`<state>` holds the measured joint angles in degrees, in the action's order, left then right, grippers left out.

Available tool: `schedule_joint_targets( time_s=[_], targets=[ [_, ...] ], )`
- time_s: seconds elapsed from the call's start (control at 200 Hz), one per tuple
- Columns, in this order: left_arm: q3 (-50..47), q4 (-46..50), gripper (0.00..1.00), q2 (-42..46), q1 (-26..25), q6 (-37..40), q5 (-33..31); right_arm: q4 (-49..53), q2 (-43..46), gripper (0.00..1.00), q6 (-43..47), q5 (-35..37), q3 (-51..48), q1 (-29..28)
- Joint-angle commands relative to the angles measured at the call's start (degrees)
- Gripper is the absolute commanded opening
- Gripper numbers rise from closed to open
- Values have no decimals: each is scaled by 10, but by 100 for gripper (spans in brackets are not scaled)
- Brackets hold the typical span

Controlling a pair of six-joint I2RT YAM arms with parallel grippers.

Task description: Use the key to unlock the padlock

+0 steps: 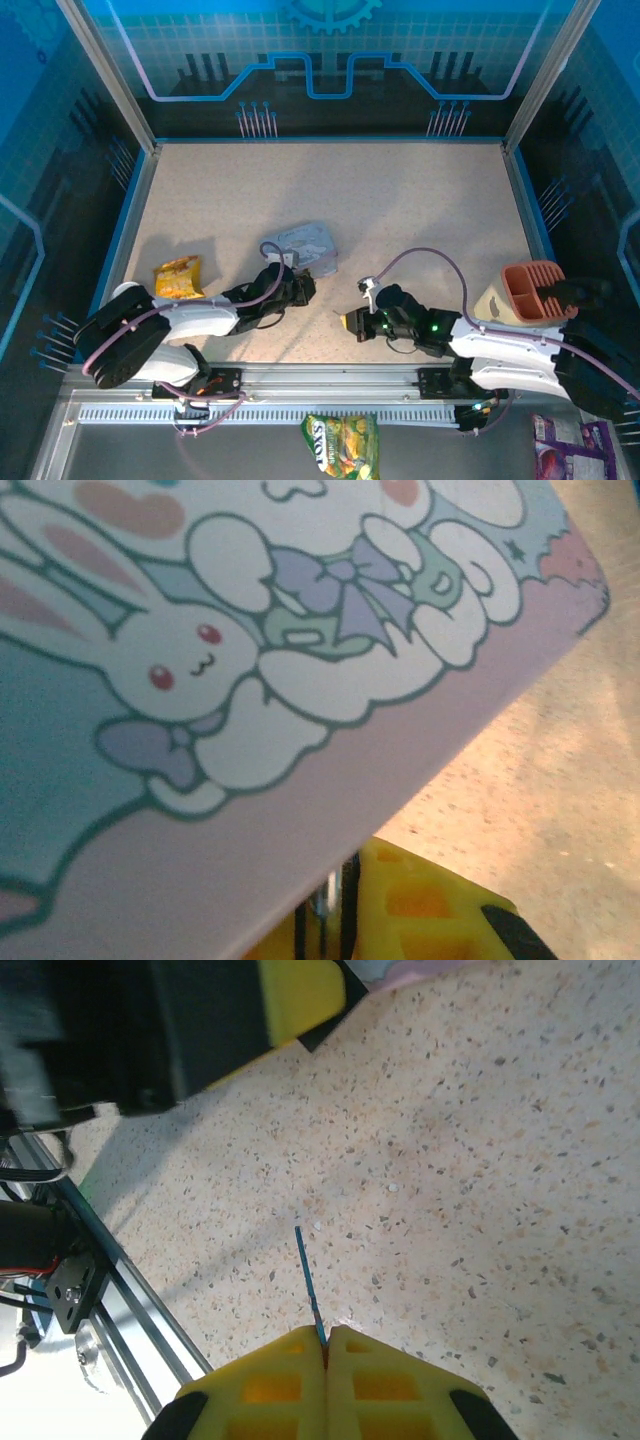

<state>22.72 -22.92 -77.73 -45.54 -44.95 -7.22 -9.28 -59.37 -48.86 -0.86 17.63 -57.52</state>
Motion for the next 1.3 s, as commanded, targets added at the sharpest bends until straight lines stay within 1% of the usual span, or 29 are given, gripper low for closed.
schedule_joint_targets(
  time_s=[0.0,0.135,0.315,0.445,0.525,0.64,0.84,1.041,1.291],
  targets=[
    [-5,15,10,35,1,7,51,-51,-24,0,-21,-60,26,17],
    [-9,5,9,45,1,0,80,-117,-63,0,-43,-101,21,42],
    [-14,-18,7,49,8,-14,118,-189,-110,0,-55,-128,14,60],
    [-15,-27,7,56,19,-34,156,-240,-133,0,-65,-155,2,86],
    [-11,-40,7,59,27,-56,183,-242,-137,0,-63,-169,0,100],
    [-3,-42,6,59,28,-72,198,-251,-138,0,-61,-189,-4,117],
    [-2,-57,5,44,35,-96,211,-274,-143,0,-67,-203,-18,129],
    [-9,-85,5,41,40,-130,211,-261,-133,0,-64,-221,-30,157],
    [-16,-109,4,40,45,-146,221,-268,-138,0,-67,-241,-23,159]
  ],
)
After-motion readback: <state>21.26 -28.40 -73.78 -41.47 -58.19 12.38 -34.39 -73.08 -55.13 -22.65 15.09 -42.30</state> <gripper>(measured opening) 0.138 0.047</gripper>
